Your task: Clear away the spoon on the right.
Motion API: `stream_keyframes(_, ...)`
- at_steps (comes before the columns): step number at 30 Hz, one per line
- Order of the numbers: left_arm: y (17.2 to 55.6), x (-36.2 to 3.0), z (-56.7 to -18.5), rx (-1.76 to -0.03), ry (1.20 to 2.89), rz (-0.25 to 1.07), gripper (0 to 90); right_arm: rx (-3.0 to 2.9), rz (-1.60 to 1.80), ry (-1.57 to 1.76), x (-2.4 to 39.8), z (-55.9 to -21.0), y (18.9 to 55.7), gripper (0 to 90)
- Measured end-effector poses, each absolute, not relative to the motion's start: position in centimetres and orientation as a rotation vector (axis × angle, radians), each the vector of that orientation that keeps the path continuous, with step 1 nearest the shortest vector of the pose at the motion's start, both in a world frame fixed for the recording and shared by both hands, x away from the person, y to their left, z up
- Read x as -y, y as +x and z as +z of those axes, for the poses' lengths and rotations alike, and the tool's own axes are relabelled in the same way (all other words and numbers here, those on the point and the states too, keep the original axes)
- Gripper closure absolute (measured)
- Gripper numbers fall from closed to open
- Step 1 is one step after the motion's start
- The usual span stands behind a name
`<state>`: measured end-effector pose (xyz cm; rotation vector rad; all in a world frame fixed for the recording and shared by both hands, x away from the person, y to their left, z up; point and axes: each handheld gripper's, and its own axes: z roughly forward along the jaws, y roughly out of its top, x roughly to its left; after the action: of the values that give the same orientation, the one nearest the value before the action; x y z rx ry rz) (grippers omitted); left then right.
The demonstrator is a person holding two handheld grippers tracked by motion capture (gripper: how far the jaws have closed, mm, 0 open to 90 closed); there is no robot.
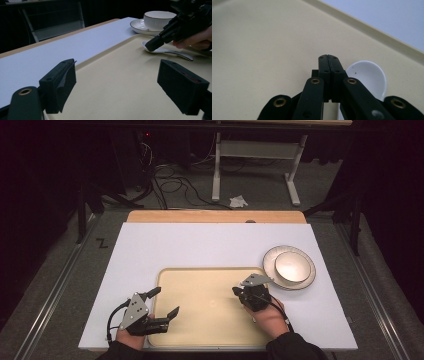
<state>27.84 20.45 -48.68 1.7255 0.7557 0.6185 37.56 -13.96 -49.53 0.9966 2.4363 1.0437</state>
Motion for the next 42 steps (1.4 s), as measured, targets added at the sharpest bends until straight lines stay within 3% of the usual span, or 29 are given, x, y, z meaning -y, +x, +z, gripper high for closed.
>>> stream_keyframes(28,27.8,-20.6,-48.7,-0.76,1.716,0.62,15.8,-2.423,0.943,1.045,14.7,-50.4,39.3,90.0)
stream_keyframes(34,27.8,-20.6,-48.7,-0.763,1.714,0.621,15.9,-2.372,1.111,1.028,16.2,-48.3,38.7,90.0)
stream_keyframes(38,27.8,-20.6,-48.7,-0.763,1.714,0.622,15.9,-2.292,1.227,1.035,18.1,-46.2,38.0,83.2)
stream_keyframes(42,27.8,-20.5,-48.7,-0.765,1.717,0.622,15.9,-2.222,1.298,1.022,19.9,-45.1,36.9,67.1)
